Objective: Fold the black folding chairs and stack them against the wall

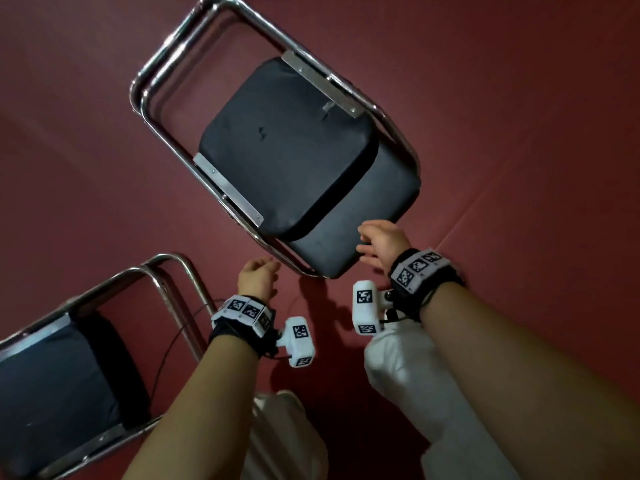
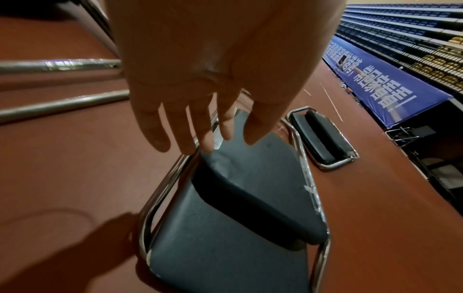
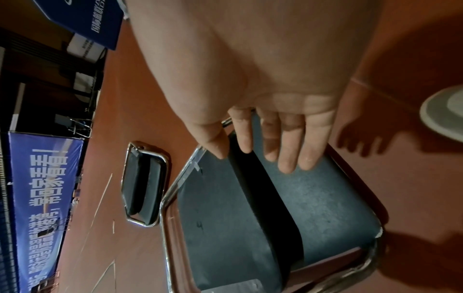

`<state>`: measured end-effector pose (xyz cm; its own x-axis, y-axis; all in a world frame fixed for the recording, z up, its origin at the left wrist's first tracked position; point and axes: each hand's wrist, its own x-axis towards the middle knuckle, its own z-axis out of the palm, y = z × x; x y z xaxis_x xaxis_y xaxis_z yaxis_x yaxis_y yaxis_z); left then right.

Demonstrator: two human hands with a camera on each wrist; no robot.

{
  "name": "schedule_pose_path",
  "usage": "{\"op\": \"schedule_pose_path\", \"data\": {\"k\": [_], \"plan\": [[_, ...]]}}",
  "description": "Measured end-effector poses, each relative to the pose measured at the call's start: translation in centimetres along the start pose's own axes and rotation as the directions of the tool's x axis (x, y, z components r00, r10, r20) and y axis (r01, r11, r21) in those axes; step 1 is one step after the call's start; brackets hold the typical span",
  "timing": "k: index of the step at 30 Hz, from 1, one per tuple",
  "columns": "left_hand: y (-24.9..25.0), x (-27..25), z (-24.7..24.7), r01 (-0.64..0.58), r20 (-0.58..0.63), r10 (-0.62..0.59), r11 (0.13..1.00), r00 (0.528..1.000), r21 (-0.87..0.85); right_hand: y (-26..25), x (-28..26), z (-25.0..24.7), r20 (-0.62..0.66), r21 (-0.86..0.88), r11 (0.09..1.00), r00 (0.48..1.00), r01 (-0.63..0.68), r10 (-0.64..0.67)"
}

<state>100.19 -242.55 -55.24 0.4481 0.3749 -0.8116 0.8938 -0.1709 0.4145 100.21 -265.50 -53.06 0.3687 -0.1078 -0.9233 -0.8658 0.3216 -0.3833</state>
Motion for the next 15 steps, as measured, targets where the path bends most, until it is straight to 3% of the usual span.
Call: {"op": "schedule_pose_path", "data": {"k": [6,9,15], "plan": [[-4.6,10.2,3.0,-0.011,-0.039,0.012,1.000,0.999,0.009,5.0,9.4,2.5,-0.022,0.039,0.999,1.000,0.021,-0.020],[-5.5,13.3,4.3,-0.028,-0.063,0.029,0.999,0.998,0.022,6.6,12.5,2.8,-0.038,0.037,0.998,0.998,0.045,-0.043],[-7.7,16.6,5.5,0.018,0.007,-0.018,1.000,1.000,0.001,9.5,15.9,3.5,-0.099,0.122,0.989,0.993,0.082,-0.070]]}}
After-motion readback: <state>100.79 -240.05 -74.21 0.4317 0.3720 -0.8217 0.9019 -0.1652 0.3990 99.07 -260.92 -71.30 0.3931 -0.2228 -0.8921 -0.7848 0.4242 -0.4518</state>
